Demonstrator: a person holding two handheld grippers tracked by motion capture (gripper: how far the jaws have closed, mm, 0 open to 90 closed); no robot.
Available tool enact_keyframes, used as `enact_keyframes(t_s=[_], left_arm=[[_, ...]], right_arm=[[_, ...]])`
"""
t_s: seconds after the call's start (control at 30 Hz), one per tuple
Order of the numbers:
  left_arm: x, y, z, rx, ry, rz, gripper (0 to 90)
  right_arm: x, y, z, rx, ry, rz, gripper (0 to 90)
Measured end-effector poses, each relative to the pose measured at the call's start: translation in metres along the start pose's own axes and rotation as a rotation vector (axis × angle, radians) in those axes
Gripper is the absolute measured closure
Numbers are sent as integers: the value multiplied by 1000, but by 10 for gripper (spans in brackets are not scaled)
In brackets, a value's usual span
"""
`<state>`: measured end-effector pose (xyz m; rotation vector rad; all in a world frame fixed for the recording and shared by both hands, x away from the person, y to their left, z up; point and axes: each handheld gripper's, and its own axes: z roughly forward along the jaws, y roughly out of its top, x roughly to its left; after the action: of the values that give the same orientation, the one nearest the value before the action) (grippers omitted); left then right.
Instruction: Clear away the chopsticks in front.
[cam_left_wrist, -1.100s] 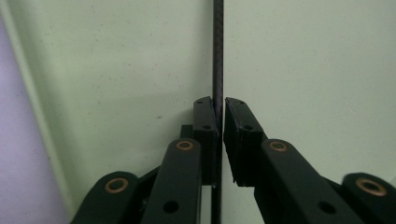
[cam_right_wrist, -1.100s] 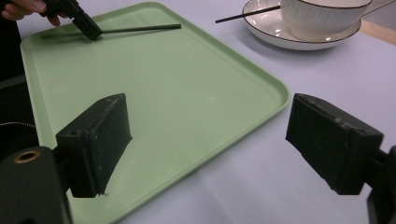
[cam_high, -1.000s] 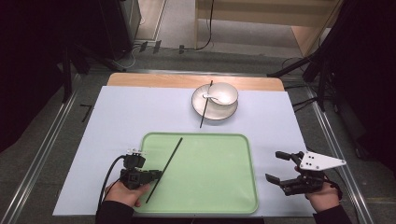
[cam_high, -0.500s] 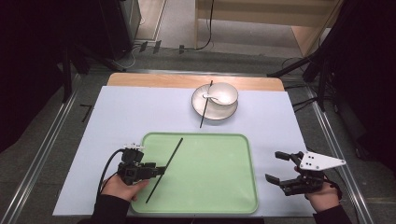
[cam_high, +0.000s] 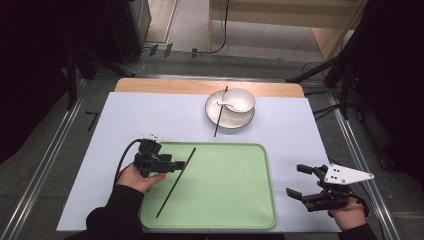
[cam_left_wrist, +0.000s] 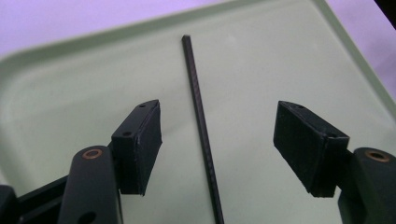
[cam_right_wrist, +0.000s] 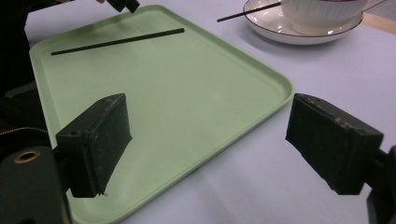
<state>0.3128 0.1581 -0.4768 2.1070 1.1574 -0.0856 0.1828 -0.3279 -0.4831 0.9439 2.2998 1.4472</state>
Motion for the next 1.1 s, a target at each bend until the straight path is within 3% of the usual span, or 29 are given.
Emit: enact_keyframes(t_s=[0.2,0.47,0.73,0.9,0.97,1.1], left_arm=[[0,21,5,-1,-14,5,315],[-2,56,7,6,-1,48,311],[-5,88,6,2,-14,68,305],[-4,109,13,-7,-18,76,306],[-4,112,15,-8,-11,73,308],[-4,132,29,-2,16,76,312]], right_arm=[[1,0,2,-1,10,1,142],[0,0,2,4,5,9,142],[-1,-1,0,3,0,12,142],[-1,-1,0,-1,0,13,142],[-1,0,0,-2,-2,13,142],[-1,0,0,-3,-2,11,142]])
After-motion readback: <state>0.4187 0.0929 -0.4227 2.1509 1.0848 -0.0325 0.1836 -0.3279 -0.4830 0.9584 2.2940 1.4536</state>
